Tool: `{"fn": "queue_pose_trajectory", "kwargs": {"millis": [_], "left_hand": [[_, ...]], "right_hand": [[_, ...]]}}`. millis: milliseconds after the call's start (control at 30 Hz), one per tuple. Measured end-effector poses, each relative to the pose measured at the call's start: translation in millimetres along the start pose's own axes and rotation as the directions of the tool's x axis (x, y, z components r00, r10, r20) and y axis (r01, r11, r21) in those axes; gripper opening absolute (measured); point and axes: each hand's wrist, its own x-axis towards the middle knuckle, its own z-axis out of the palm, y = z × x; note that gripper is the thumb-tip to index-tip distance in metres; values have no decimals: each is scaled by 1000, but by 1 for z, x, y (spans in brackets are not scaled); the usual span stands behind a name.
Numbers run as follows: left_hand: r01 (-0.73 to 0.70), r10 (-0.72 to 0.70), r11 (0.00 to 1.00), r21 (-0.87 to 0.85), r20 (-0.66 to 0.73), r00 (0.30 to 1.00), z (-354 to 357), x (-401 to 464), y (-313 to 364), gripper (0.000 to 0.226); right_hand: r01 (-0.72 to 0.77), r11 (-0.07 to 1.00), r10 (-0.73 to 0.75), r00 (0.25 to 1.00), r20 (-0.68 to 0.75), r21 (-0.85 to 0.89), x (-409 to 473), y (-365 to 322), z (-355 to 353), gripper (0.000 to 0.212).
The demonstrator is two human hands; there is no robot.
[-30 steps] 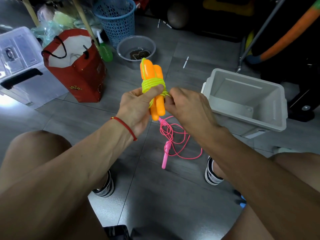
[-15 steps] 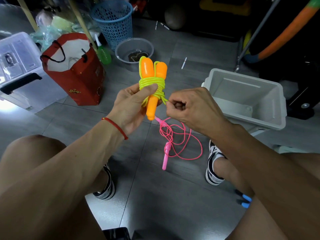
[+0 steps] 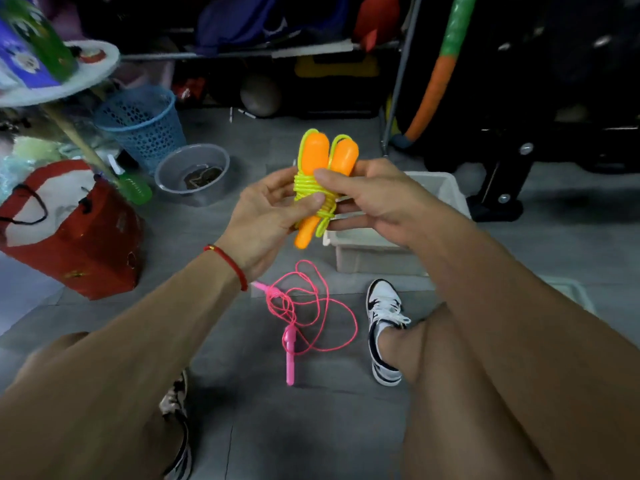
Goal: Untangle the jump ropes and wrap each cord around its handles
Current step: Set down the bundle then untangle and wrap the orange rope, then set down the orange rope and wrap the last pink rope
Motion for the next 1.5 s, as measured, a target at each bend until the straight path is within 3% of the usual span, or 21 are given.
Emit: {"fn": "queue_pose_trajectory", "kwargs": {"millis": [167,267,367,467,533,600,733,833,933,1033,1167,1233,1333,1433,1500], "left_hand": [[100,-127,961,259,93,988,91,46,5,49],[63,-226,851,522,255,940,154,58,-14,24],[-112,-332,696,709,456,826,208,58,-47,16],[-400,-426,443,802,581,693,239,54,-84,21],[-547,-511,281,789,605,611,243,51,-103,27],[-615,-585,204,762,598,547,239,54,-112,30],[-575,-599,161,802,543,589,224,67,-114,25],[-508,-632,145,849,474,613,218,73,-120,26],[-457,-646,153,876,439,625,220,76,-124,24],[-429,-630,171,887,433,644,226,76,-123,25],[-403,-618,192,895,429,659,229,78,-121,24],[-363,-588,237,901,431,685,227,81,-117,21],[-210,-501,388,897,397,769,220,83,-107,19],[18,-419,606,795,299,857,205,77,-95,16],[104,-391,684,722,244,887,185,70,-88,17]], "right_hand": [[56,988,-19,969,-246,145,-35,17,-111,32],[19,957,109,902,-418,291,-81,86,-177,40],[-82,891,354,742,-569,446,-134,185,-212,33],[-167,790,576,531,-622,589,-188,283,-214,25],[-219,724,659,498,-563,654,-214,337,-202,24],[-252,653,736,435,-519,714,-229,376,-185,19],[-199,609,787,272,-554,768,-224,427,-156,12],[-139,610,792,138,-595,780,-201,446,-152,29],[-20,626,779,50,-625,779,-186,456,-156,25],[58,655,747,96,-658,753,-178,454,-165,16],[-40,624,765,233,-600,780,-181,443,-179,17],[-125,625,777,203,-596,771,-189,436,-181,16],[-173,727,687,186,-703,665,-197,411,-175,11],[-206,887,457,262,-850,413,-189,354,-165,9],[-280,946,256,349,-901,161,-178,320,-163,16]]}}
